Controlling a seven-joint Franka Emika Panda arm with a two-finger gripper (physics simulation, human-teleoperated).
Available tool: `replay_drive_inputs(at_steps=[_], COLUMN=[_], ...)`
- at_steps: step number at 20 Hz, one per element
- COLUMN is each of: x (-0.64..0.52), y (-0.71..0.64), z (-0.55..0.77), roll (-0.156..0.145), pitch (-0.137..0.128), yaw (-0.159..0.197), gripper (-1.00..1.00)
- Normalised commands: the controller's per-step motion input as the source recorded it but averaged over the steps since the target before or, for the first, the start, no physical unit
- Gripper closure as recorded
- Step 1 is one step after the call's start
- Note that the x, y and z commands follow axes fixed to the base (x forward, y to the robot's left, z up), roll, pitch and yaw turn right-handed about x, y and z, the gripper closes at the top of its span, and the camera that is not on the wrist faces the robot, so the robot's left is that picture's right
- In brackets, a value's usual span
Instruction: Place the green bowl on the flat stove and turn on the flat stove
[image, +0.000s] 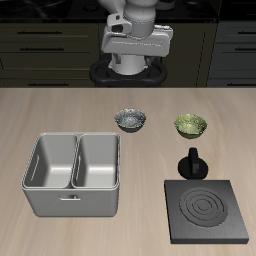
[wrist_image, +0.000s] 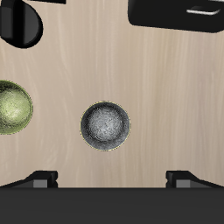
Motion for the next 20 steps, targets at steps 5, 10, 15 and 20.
replay_drive_inputs(at_steps=[5, 10, 15, 20], x=[0.08, 0.21, 0.17, 0.17], y=[0.39, 0.71, 0.46, 0.58], z=[0.01, -0.18, -0.1, -0.08], roll=[0.01, 0.059, 0.035, 0.03], pitch=[-0.002, 0.035, 0.009, 0.0], yaw=[-0.058, -0.034, 0.016, 0.042], gripper=[-1.0, -1.0, -1.0, -1.0])
